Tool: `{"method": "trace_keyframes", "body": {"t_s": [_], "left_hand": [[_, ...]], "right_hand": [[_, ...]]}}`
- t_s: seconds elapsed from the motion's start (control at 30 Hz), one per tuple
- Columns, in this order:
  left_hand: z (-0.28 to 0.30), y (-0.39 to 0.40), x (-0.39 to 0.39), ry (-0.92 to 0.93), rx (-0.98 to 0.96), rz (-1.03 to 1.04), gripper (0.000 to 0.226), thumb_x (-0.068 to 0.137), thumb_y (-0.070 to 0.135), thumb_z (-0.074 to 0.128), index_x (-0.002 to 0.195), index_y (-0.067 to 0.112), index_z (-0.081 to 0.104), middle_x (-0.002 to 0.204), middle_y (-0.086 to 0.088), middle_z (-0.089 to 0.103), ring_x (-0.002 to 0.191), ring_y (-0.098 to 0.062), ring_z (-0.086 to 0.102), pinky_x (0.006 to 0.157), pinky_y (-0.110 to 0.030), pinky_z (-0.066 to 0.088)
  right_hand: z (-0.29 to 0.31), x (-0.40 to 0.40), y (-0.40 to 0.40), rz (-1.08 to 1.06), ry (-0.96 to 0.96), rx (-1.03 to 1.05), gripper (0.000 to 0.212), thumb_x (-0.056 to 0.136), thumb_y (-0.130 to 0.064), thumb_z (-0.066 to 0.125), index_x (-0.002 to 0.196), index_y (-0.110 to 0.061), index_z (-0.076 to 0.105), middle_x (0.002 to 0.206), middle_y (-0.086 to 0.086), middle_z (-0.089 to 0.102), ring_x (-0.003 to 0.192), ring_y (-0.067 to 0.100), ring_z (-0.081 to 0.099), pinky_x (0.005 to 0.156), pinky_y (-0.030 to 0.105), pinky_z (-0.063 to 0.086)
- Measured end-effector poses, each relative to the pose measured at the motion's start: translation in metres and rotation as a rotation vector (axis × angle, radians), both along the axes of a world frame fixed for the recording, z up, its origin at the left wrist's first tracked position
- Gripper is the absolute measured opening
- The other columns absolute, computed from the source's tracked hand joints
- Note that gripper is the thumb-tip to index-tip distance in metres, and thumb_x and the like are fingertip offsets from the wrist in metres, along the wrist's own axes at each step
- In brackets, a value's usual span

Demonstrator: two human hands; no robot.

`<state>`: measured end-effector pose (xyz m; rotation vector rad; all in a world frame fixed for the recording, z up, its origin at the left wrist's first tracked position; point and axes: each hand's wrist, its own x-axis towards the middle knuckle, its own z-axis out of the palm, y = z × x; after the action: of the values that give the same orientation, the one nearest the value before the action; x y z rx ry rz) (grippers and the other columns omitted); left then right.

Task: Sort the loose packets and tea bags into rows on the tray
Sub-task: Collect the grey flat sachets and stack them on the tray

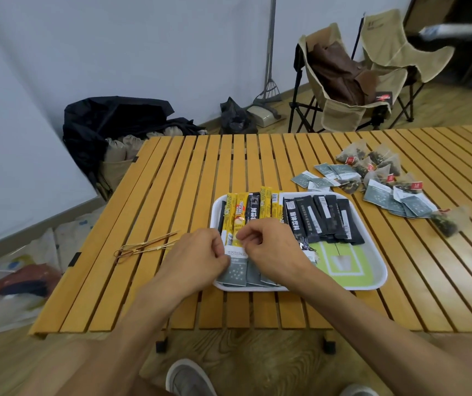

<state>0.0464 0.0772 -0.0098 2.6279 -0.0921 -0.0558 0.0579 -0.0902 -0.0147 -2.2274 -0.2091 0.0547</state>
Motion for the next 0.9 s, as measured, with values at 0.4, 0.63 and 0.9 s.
{"method": "trace_keyframes", "body": {"t_s": [0.4,0.63,0.9], "left_hand": [[0.019,-0.07,0.009,0.061,0.02,-0.528,0.026,0.077,0.048,0.079,0.09,0.035,0.062,0.088,0.015,0.055,0.077,-0.001,0.05,0.065,-0.019,0.041],[0.011,-0.122,0.006,0.056,0.149,-0.713,0.018,0.087,0.04,0.071,0.098,0.028,0.067,0.09,0.016,0.048,0.087,-0.006,0.049,0.075,-0.024,0.042],[0.003,-0.119,0.01,0.08,0.1,-0.73,0.012,0.091,0.033,0.068,0.096,0.024,0.074,0.09,0.014,0.062,0.084,-0.004,0.055,0.078,-0.025,0.049]], "right_hand": [[0.036,0.038,-0.17,-0.392,0.008,-0.163,0.018,0.089,-0.005,0.063,0.083,-0.018,0.075,0.082,-0.003,0.071,0.083,0.015,0.066,0.063,0.016,0.045],[0.005,0.08,-0.239,-0.521,0.046,-0.448,0.025,0.094,-0.013,0.066,0.118,-0.009,0.072,0.119,0.012,0.071,0.106,0.025,0.067,0.089,0.038,0.058],[-0.014,0.099,-0.231,-0.379,-0.054,-0.834,0.021,0.097,-0.015,0.052,0.107,-0.011,0.07,0.104,0.011,0.071,0.091,0.028,0.067,0.083,0.045,0.058]]}}
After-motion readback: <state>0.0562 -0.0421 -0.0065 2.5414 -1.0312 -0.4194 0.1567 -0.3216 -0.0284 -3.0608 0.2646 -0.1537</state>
